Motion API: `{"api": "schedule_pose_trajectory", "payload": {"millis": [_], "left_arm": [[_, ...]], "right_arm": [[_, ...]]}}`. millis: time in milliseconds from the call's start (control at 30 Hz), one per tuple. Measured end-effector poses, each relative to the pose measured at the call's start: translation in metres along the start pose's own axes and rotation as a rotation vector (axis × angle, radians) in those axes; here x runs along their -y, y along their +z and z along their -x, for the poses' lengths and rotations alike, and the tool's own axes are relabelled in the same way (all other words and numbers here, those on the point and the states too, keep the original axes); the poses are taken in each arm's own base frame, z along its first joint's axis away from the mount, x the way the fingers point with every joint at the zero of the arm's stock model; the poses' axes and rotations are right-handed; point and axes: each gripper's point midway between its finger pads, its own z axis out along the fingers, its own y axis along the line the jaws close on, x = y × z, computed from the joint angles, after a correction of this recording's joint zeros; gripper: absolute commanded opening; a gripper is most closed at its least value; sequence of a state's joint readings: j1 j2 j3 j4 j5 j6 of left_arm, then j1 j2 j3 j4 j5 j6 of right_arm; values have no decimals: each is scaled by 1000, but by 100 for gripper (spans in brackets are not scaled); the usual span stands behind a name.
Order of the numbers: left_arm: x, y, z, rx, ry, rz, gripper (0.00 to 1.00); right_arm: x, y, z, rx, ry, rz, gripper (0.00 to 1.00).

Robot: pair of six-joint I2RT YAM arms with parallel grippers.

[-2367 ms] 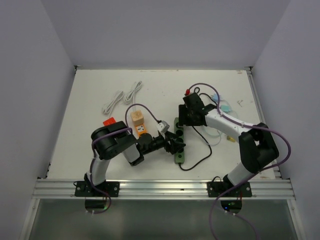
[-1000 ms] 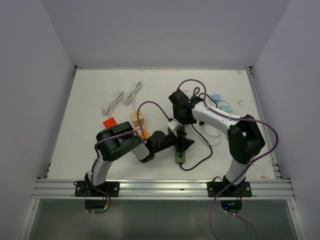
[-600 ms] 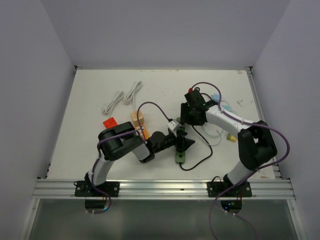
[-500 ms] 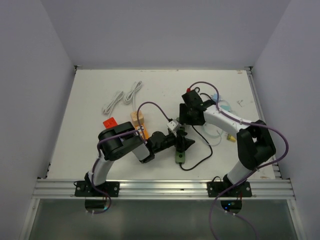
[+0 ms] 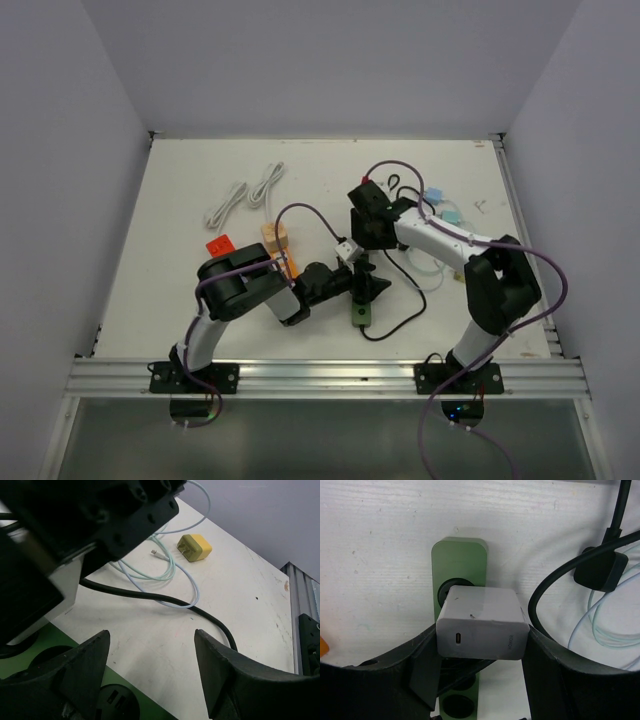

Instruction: Pull the plug off the socket

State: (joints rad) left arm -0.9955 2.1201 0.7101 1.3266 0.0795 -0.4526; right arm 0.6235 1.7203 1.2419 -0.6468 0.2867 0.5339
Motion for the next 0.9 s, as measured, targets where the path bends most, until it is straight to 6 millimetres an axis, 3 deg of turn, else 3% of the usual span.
{"api": "schedule_pose_trajectory", "payload": {"millis": [200, 367, 700, 900], "left_arm": [[0, 1, 1, 6, -2, -15, 74], [-1, 1, 2, 11, -12, -18, 74], [-3, -3, 1, 18, -41, -33, 74], [-2, -3, 1, 15, -47, -45, 74]], "right_arm": [[13, 5, -5, -7, 171, 218, 0], [12, 5, -5, -12, 189, 274, 0], [-9, -1, 3, 10, 0, 51, 0], [-9, -1, 4, 27, -28, 7, 0]]}}
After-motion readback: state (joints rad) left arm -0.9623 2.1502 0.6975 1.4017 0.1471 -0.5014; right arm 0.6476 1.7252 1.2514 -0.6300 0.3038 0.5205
